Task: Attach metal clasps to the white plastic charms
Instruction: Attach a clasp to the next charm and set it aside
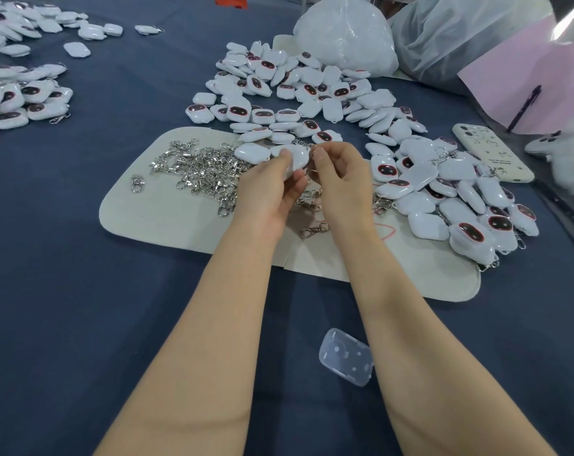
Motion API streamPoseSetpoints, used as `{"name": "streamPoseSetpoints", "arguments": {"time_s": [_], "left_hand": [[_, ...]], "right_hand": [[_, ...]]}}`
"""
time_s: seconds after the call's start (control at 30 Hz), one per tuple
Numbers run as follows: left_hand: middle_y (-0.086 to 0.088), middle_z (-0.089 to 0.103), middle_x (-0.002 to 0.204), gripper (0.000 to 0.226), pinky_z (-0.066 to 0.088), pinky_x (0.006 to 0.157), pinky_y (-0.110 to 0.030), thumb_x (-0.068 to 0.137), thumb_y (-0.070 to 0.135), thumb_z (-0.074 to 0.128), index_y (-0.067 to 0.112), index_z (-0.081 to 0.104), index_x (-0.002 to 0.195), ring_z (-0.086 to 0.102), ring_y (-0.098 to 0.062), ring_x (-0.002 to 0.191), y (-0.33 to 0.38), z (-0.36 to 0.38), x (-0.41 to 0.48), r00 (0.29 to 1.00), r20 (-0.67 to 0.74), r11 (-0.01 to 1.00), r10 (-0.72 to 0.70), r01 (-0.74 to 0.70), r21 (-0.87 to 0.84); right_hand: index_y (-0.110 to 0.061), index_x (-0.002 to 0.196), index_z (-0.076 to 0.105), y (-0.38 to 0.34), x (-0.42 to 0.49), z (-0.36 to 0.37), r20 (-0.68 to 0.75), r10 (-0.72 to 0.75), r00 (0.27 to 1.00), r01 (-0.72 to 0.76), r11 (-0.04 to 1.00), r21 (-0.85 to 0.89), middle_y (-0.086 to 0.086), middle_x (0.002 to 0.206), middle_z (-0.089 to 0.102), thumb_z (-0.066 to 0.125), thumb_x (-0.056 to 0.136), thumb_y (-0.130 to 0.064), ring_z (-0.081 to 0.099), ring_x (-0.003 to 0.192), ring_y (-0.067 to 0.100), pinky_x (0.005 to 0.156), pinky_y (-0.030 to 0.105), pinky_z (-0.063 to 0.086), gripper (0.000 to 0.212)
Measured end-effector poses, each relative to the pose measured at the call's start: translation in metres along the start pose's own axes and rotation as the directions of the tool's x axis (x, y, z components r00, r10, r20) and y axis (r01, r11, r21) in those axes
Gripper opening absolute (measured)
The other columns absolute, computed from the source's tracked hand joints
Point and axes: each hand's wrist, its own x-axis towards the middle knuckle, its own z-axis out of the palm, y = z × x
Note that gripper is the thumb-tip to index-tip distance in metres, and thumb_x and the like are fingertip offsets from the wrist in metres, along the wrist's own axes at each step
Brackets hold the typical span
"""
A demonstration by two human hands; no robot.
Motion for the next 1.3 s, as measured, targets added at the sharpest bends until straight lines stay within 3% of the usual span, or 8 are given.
{"name": "streamPoseSetpoints", "arguments": {"time_s": [0.3,0.5,0.7,0.83,1.0,1.1,1.17,1.3], "left_hand": [[-0.001,0.058,0.086,0.01,0.045,0.047,-0.015,0.094,0.012,0.055,0.015,0.057,0.103,0.058,-0.006,0.052,-0.001,0.0,-0.003,0.957,-0.014,0.9,0.288,-0.266,0.345],[-0.005,0.06,0.089,0.014,0.053,0.08,-0.045,0.092,0.017,0.056,0.031,0.055,0.093,0.062,-0.037,0.083,-0.002,0.001,-0.006,0.888,0.101,0.723,0.449,-0.428,0.542],[-0.001,0.057,0.087,0.015,0.051,0.082,-0.045,0.093,0.018,0.053,0.029,0.055,0.102,0.063,-0.037,0.09,-0.004,0.001,-0.003,0.885,0.125,0.693,0.449,-0.433,0.576],[-0.009,0.064,0.115,0.031,0.047,0.097,-0.045,0.095,0.019,0.046,0.024,0.059,0.123,0.06,-0.03,0.108,-0.005,0.002,-0.004,0.901,0.17,0.681,0.399,-0.415,0.604],[0.002,0.064,0.105,0.037,0.048,0.095,-0.038,0.094,0.019,0.048,0.021,0.053,0.13,0.062,-0.019,0.1,-0.005,0.005,-0.006,0.906,0.128,0.716,0.404,-0.4,0.572],[-0.001,0.062,0.114,0.028,0.046,0.099,-0.047,0.094,0.017,0.046,0.021,0.055,0.12,0.06,-0.022,0.109,-0.001,0.002,-0.004,0.921,0.047,0.779,0.386,-0.353,0.519],[0.001,0.061,0.112,0.018,0.05,0.095,-0.042,0.093,0.015,0.045,0.023,0.056,0.104,0.062,-0.019,0.104,0.001,-0.001,-0.002,0.922,-0.032,0.823,0.385,-0.328,0.463],[0.007,0.058,0.082,0.018,0.047,0.059,-0.02,0.091,0.007,0.043,0.018,0.057,0.093,0.058,-0.006,0.066,0.002,-0.003,0.0,0.914,-0.143,0.892,0.38,-0.322,0.318]], "right_hand": [[-0.016,0.092,0.054,0.008,0.0,-0.003,0.05,-0.159,0.986,0.167,0.947,-0.275,-0.014,0.071,0.052,0.049,0.096,-0.01,0.047,0.063,-0.001,0.062,0.012,0.038,0.008],[-0.008,0.091,0.057,0.011,-0.001,-0.005,0.097,-0.203,0.974,0.225,0.898,-0.379,-0.006,0.07,0.052,0.048,0.094,-0.007,0.046,0.062,0.012,0.063,0.025,0.035,0.009],[-0.013,0.099,0.059,0.012,-0.002,-0.003,0.053,-0.134,0.99,0.144,0.919,-0.367,-0.002,0.088,0.061,0.049,0.095,-0.011,0.052,0.078,0.012,0.069,0.016,0.035,0.011],[-0.017,0.12,0.057,0.008,-0.001,-0.002,0.065,-0.11,0.992,0.126,0.933,-0.338,-0.005,0.11,0.059,0.047,0.098,-0.026,0.055,0.089,0.001,0.074,0.006,0.036,0.026],[-0.02,0.105,0.06,0.004,-0.001,-0.003,0.089,-0.081,0.993,0.104,0.948,-0.302,-0.008,0.074,0.063,0.051,0.096,-0.023,0.051,0.056,-0.003,0.055,0.008,0.036,0.014],[-0.021,0.094,0.056,0.0,0.003,-0.007,-0.126,0.059,0.99,-0.079,0.984,-0.158,-0.008,0.07,0.057,0.058,0.091,-0.024,0.048,0.052,0.0,0.056,0.016,0.039,0.005],[-0.02,0.092,0.051,-0.008,0.007,-0.014,-0.295,0.216,0.931,-0.179,0.972,0.15,-0.002,0.074,0.057,0.059,0.091,-0.018,0.05,0.049,0.004,0.053,0.02,0.042,0.008],[-0.021,0.113,0.041,-0.019,0.015,-0.038,-0.336,0.389,0.858,-0.053,0.717,0.695,0.013,0.114,0.055,0.047,0.096,-0.007,0.067,0.066,0.01,0.072,0.021,0.056,0.023]]}}
